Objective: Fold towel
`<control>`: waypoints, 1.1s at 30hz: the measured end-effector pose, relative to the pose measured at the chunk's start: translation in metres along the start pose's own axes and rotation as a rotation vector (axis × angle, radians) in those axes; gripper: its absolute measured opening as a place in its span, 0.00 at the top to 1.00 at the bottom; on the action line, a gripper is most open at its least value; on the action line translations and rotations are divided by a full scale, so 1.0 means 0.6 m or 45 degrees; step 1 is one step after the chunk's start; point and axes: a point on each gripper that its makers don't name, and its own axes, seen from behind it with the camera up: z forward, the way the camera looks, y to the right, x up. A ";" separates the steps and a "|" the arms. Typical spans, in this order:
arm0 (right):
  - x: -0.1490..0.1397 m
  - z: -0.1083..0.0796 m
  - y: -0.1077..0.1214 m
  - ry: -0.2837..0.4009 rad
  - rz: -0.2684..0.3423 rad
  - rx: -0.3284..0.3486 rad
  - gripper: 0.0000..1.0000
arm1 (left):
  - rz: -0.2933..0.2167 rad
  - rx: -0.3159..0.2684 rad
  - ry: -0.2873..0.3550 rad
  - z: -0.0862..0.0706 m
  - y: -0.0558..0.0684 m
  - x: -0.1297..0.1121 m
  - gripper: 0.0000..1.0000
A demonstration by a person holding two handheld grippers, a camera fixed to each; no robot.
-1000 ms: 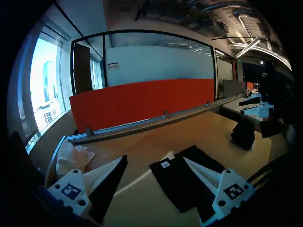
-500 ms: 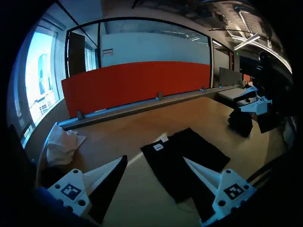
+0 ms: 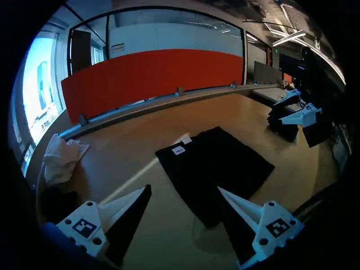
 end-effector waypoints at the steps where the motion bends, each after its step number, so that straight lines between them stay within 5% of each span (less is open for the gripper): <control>1: -0.006 0.004 -0.002 -0.007 -0.003 0.004 0.01 | 0.001 -0.004 -0.009 0.003 0.002 -0.005 0.02; 33: -0.210 0.071 -0.066 -0.283 -0.068 0.129 0.01 | 0.081 -0.201 -0.302 0.084 0.087 -0.181 0.02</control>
